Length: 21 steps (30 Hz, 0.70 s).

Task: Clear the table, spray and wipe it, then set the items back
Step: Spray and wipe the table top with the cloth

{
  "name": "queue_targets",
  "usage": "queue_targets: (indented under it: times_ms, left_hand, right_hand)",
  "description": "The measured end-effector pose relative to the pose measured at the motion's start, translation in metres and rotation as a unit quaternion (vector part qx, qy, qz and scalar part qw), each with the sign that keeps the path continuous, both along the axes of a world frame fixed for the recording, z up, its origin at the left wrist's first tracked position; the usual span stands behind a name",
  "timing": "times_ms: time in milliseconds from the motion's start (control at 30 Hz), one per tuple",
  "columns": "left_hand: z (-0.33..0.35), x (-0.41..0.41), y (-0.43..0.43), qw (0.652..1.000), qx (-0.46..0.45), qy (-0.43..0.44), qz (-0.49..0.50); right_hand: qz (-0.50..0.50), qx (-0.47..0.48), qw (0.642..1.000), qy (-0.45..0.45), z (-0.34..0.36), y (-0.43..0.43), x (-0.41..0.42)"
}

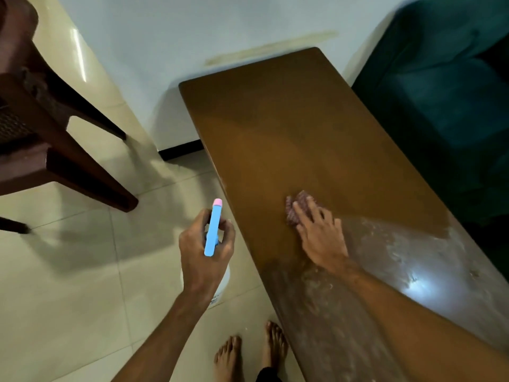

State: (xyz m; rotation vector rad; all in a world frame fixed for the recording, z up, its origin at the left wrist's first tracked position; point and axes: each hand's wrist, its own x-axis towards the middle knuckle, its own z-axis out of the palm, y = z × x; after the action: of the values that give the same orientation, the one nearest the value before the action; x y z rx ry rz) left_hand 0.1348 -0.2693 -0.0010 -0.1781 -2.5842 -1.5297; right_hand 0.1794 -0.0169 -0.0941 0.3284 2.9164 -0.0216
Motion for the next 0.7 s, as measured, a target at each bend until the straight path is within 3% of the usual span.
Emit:
queue_targets:
  times_ms: [100, 267, 367, 533, 700]
  left_hand:
    - [-0.002, 0.011, 0.014, 1.000, 0.017, -0.003, -0.019]
    - [-0.003, 0.028, 0.054, 0.998, 0.026, -0.017, -0.053]
    - [-0.003, 0.034, 0.078, 0.996, 0.030, -0.020, -0.081]
    - [0.000, 0.050, 0.111, 0.993, 0.037, -0.017, -0.113]
    - [0.001, 0.064, 0.144, 0.990, 0.046, -0.011, -0.130]
  right_hand:
    - [-0.085, -0.009, 0.996, -0.011, 0.008, 0.002, 0.006]
    - [0.128, -0.058, 0.990, -0.022, 0.000, -0.040, 0.054]
    - [0.149, -0.059, 0.987, -0.026, -0.008, -0.019, 0.075]
    - [-0.051, -0.019, 0.998, 0.009, -0.002, 0.064, 0.086]
    - [-0.324, -0.012, 0.946, 0.002, -0.002, 0.166, 0.120]
